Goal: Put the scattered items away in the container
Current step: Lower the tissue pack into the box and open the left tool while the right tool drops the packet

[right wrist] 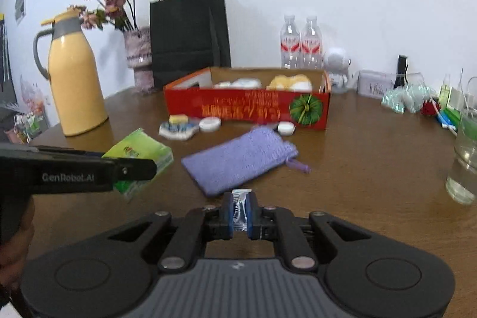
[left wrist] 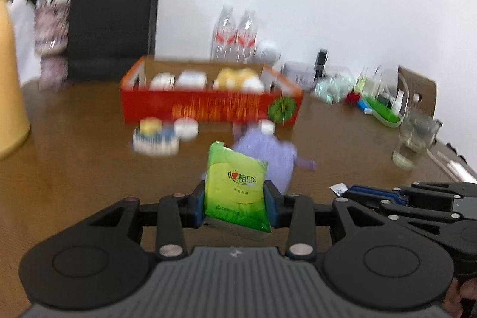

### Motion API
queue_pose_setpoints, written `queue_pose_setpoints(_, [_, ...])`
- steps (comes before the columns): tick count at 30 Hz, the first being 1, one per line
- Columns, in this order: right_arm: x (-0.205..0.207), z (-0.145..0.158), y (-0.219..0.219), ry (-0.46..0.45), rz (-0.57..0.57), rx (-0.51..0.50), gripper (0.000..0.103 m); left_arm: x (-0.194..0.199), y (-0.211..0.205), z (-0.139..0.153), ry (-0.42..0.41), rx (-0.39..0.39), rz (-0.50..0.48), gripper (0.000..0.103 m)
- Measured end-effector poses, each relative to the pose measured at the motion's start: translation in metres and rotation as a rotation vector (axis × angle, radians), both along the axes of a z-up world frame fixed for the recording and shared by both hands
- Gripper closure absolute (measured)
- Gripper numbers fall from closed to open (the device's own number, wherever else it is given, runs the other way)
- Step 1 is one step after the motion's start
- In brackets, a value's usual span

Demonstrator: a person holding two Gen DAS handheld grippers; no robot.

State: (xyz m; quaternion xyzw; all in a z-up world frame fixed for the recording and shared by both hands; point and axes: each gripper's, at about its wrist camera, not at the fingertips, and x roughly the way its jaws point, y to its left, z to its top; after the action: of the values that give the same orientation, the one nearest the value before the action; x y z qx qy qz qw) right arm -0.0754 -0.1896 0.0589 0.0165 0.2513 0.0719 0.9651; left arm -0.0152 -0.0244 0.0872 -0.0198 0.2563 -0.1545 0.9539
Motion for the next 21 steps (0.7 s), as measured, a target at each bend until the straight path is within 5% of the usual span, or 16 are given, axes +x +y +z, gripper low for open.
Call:
queue_pose_setpoints(5, [0.049, 0.055, -0.036, -0.094, 0.038, 0.022, 0.096, 0.097, 0.014, 0.063, -0.017, 0.061, -0.042, 0.064])
queue_pose_setpoints(9, [0.152, 0.093, -0.067, -0.033, 0.023, 0.041, 0.096, 0.224, 0.026, 0.067, 0.234, -0.006, -0.031, 0.063])
queue_pose_setpoints(11, [0.206, 0.094, -0.075, 0.059, 0.019, 0.087, 0.096, 0.269, 0.024, 0.052, 0.341, 0.009, -0.01, 0.064])
queue_pose_setpoints(15, [0.302, 0.078, -0.078, 0.282, -0.008, 0.093, 0.096, 0.315, 0.013, 0.024, 0.419, 0.148, 0.008, 0.063])
queue_pose_setpoints(21, [0.361, 0.033, -0.079, 0.57, -0.092, 0.024, 0.093, 0.33, 0.014, -0.008, 0.533, 0.251, 0.004, 0.053])
